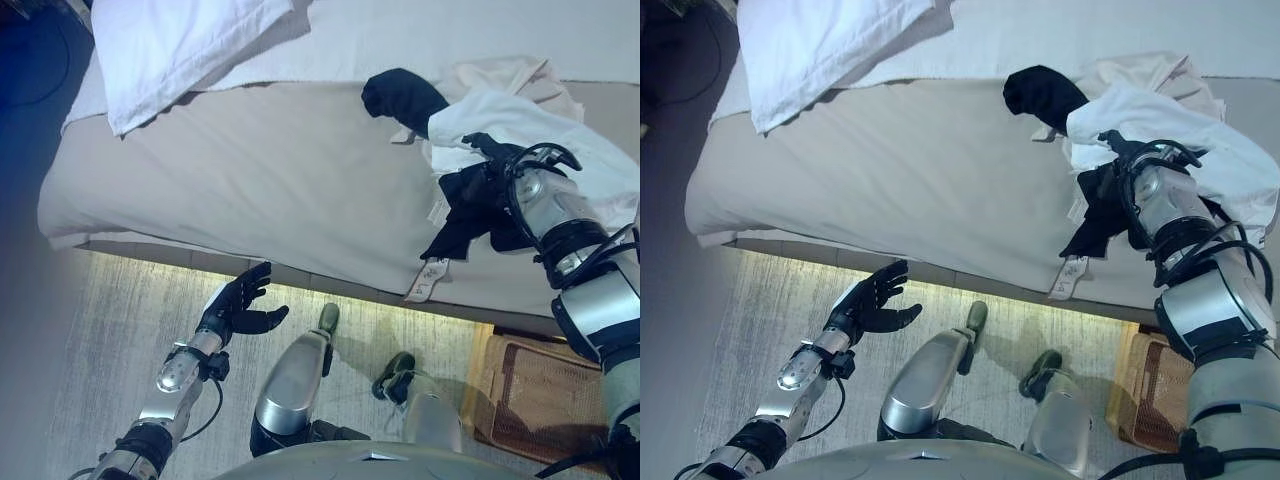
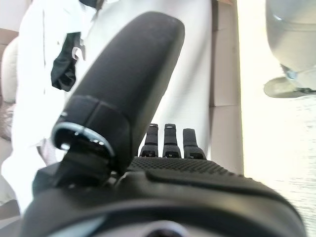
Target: Pick up the clothes from the bed and place them into the basket
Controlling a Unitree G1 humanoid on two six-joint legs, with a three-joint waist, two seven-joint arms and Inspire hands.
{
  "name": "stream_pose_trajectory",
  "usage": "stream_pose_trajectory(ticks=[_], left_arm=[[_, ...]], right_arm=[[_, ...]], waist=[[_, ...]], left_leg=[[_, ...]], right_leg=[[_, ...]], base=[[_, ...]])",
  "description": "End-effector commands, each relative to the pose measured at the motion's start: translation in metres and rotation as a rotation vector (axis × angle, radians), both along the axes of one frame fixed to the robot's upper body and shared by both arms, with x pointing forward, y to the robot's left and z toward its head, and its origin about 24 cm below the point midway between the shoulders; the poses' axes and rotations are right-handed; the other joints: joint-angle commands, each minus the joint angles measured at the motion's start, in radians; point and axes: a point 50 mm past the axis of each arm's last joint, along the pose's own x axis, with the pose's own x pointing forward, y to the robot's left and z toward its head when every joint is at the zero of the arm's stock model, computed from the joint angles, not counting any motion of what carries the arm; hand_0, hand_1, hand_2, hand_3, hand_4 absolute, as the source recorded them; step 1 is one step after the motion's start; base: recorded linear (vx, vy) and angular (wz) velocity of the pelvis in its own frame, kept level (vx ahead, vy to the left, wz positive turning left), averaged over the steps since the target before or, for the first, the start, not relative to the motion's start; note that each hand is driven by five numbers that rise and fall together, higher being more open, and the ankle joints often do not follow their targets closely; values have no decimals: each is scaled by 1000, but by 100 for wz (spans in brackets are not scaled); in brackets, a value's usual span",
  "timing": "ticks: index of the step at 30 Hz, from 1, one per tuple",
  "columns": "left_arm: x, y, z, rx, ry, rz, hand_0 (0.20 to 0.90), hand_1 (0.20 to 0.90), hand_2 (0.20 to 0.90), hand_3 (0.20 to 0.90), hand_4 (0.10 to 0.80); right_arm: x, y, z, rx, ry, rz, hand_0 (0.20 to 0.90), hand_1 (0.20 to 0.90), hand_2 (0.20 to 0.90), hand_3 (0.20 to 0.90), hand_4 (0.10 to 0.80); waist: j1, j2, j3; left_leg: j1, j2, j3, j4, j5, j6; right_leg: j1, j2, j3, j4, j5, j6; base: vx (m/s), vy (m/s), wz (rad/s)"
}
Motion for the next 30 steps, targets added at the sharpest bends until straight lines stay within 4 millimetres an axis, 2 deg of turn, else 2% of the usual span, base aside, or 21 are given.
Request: stream_pose_trajectory(ticks=[1,5,12,21,24,30], left_arm=[[6,-4,23,-60,-171,10,900,900,900,900,800],[7,-5,26,-78,-186,30,900,900,900,900,800],[6,-2,25,-91,-182,73,900,900,900,900,800],[5,1,27,-109,-192,109,900,900,900,900,800],[1,4,25,-113,-183,119,900,900,900,900,800],[-3,7,22,-113,-179,147,900,900,900,900,800]], right_arm=[[7,5,47,-35,-159,12,900,900,900,900,800],[6,1,45,-27,-161,-30,900,900,900,900,800],[-1,-19,36,-71,-158,-151,900,900,900,900,800],[-18,-57,58,-218,-253,-351,900,900,900,900,800],[-21,-63,63,-236,-291,-356,900,900,900,900,800],[-29,-71,49,-283,-309,-303,900,900,900,900,800]], waist=[[-3,9,3],[-11,18,18],[-23,26,18],[-33,32,18],[-39,32,18],[-54,21,18]], left_leg=[[-73,23,1,61,-22,-32],[-103,18,13,88,-31,-23],[-149,17,32,118,-45,-7],[-213,22,52,157,-61,9],[-216,25,54,153,-58,8],[-193,29,56,135,-59,8]], right_leg=[[-50,-25,6,56,12,-13],[-88,-32,20,87,10,-14],[-149,-36,44,121,10,-10],[-227,-36,60,172,1,-11],[-236,-30,66,173,2,-11],[-219,-25,72,150,6,-6]], base=[[-35,60,1],[-34,59,-10],[-8,41,-4],[-10,8,-3],[0,0,0],[7,-6,-5]])
